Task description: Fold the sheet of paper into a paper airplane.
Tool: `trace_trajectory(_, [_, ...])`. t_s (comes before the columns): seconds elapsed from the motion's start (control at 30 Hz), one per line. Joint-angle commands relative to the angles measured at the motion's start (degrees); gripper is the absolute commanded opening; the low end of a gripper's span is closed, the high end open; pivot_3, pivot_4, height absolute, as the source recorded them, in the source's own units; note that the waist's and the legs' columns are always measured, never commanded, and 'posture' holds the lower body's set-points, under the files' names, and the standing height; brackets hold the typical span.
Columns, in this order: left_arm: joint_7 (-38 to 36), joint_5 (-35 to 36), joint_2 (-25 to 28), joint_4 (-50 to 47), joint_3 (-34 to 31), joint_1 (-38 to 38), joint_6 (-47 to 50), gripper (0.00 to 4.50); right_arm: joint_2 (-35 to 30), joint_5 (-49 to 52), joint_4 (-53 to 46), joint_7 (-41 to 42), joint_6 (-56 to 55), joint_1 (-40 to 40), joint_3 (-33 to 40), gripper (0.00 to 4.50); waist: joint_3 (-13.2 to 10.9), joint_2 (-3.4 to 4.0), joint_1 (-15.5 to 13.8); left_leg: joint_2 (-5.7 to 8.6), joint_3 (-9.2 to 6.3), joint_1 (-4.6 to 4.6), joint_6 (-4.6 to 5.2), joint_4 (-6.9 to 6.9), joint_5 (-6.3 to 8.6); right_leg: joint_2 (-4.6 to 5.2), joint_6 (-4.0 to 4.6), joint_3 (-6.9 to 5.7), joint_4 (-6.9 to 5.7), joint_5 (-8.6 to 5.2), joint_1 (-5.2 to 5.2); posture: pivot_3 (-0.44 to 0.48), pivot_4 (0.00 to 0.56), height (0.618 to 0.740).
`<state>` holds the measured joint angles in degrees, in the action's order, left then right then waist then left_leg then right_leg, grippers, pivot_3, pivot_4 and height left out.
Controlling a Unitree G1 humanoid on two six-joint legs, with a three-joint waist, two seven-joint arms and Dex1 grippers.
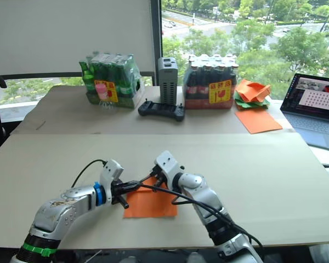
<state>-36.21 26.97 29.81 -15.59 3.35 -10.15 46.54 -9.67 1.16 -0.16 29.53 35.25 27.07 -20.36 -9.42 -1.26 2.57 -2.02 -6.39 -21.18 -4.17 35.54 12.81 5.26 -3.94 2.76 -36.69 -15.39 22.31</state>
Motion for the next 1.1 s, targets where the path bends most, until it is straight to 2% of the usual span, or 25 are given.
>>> trace_trajectory(0.03, [-0.22,-0.35,2.07,-2.12,0.41,3.54,1.94,0.02,-0.49,-0.84,1.51,-0.12,1.43,-1.41,-0.90,0.00,0.00,0.00,0.01,0.00,0.00,0.01,0.00,-0.04,0.00,0.00,0.01,0.00,0.01,-0.01,0.00,0.000,0.150,0.740])
trace_trajectory(0.23, [0.46,-0.28,3.15,-2.84,-1.42,6.07,2.19,0.02,-0.44,-0.78,1.74,0.01,1.31,-1.29,-0.98,0.00,0.00,0.00,0.01,0.00,0.00,0.04,0.00,-0.10,0.00,0.00,0.04,0.00,0.00,-0.02,0.01,0.000,0.150,0.740])
trace_trajectory(0.53, [1.37,-1.55,1.36,0.60,-0.83,4.77,0.76,0.02,-0.26,-0.56,1.79,0.35,0.25,-1.02,-1.04,0.00,0.01,0.00,-0.02,0.00,0.00,0.06,0.00,-0.11,0.00,0.00,0.04,0.00,-0.01,-0.03,0.00,0.000,0.150,0.740])
trace_trajectory(0.8, [1.18,-2.01,0.72,1.63,0.26,4.76,0.15,0.02,-2.01,2.59,-2.46,1.89,-0.06,0.21,4.62,0.00,-0.01,0.01,-0.21,0.00,0.00,0.05,-0.01,-0.11,-0.01,0.00,0.04,0.00,0.00,-0.03,-0.01,0.000,0.150,0.740])
trace_trajectory(1.1, [0.63,-2.10,1.01,2.59,0.86,4.20,-0.21,0.02,-8.50,6.72,-8.31,6.36,0.52,-0.14,10.03,0.00,-0.03,0.04,-0.12,0.01,0.00,0.03,-0.01,-0.13,-0.01,0.00,0.03,0.00,0.01,-0.03,0.02,0.000,0.150,0.740])
